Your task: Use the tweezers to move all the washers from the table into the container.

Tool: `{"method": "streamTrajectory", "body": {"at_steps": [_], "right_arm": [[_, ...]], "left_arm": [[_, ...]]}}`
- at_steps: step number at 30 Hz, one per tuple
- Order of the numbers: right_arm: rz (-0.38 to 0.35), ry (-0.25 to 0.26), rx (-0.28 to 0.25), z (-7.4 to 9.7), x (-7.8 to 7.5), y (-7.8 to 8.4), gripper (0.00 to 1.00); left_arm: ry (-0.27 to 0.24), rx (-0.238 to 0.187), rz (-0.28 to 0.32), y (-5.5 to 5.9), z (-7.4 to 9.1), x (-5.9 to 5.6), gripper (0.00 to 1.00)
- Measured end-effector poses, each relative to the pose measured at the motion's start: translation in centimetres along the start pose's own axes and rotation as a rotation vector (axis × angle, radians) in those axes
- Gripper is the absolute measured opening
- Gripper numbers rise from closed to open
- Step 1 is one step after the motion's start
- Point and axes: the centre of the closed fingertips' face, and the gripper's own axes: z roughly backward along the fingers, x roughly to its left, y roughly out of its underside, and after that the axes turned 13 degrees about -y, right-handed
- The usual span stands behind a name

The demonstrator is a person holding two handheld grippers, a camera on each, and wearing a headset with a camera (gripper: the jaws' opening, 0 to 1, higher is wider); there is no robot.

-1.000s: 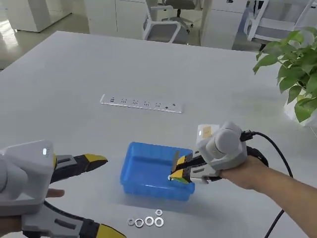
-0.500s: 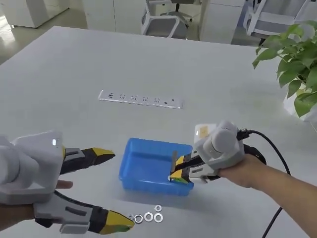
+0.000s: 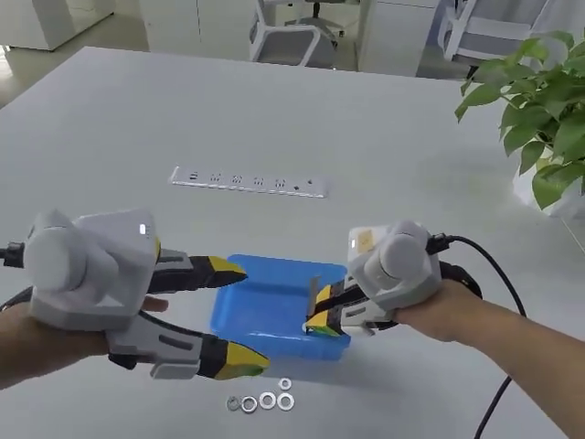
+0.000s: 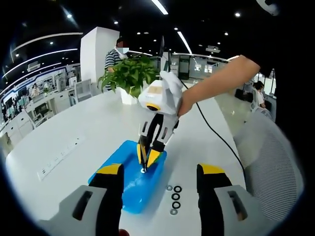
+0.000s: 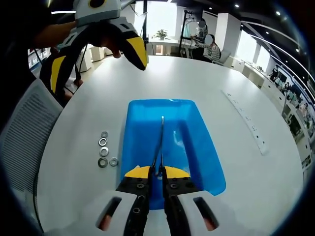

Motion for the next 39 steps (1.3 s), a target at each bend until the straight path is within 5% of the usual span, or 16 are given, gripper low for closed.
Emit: {"method": "streamTrajectory", "body": {"at_steps": [9,25,39], "right_arm": [[0.002,0.003,-0.004,0.0,0.0,0.0,0.09],[0.02,-0.003,-0.005,-0.1,0.1,0.1,0.1],[0.053,-0.014,-0.001,-0.1,0.2,0.1,0.1]], "left_arm": [[0.044,0.004,-0.078,-0.5,-2.5,0.3,0.54],[0.056,-0.006,-0.113,-1.6,-6.1,0.7,0.28],[0.077,-0.013,-0.147,-1.8,-7.2,0.8,0.13]]}}
